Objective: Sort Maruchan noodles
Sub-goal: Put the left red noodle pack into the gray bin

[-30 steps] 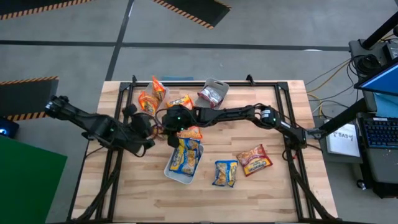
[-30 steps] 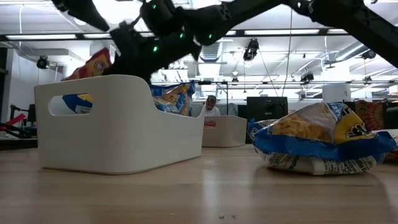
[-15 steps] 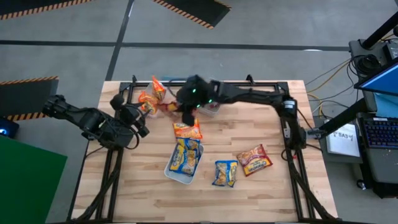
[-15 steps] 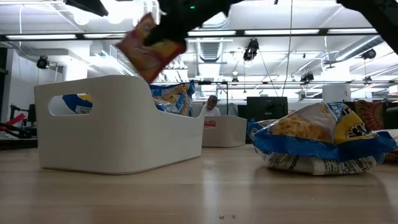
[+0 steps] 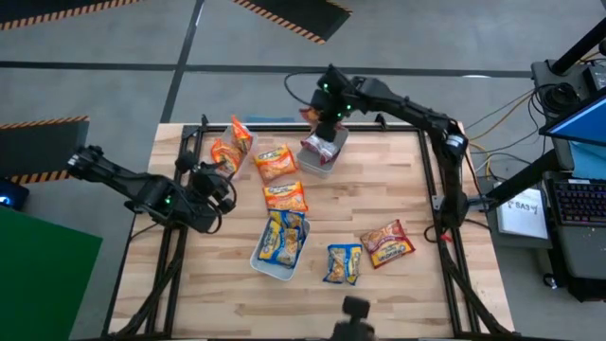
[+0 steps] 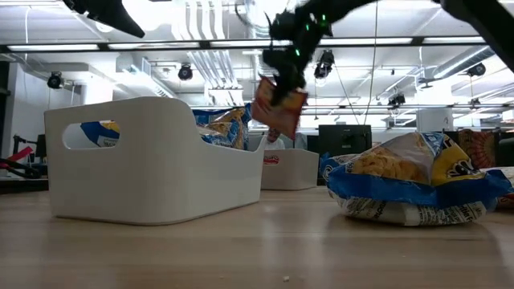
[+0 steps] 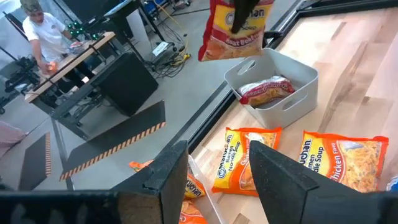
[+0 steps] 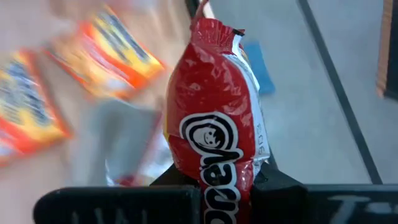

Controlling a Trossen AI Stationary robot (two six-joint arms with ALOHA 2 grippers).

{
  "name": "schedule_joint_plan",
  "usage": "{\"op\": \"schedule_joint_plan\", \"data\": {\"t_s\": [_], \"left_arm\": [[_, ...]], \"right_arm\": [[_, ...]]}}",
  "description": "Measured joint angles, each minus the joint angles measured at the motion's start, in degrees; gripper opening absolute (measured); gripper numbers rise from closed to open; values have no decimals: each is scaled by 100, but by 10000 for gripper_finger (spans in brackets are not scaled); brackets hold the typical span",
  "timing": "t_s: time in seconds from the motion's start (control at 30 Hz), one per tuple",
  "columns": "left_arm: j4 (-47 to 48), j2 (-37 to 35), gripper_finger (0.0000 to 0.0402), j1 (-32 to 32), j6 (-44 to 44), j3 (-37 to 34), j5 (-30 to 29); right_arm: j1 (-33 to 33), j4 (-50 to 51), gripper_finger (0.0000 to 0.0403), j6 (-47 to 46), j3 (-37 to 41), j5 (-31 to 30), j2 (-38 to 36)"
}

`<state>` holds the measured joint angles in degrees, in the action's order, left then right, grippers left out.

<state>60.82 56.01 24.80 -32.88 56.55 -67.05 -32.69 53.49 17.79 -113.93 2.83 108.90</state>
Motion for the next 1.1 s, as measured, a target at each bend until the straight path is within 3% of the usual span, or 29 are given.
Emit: {"op": "schedule_joint_plan", "data": {"t_s": [0.27, 0.67, 1.1], "left_arm": [[-17, 92, 155, 0, -63, -6, -63], [-7, 90, 155, 0, -66, -8, -58], [-4, 90, 155, -2, -85, -12, -55]], "right_arm": [[-607, 363, 22, 500, 4, 148, 635], [-630, 690, 22, 851, -42, 122, 1119], [-620, 942, 22, 619, -203, -3, 1446]]}}
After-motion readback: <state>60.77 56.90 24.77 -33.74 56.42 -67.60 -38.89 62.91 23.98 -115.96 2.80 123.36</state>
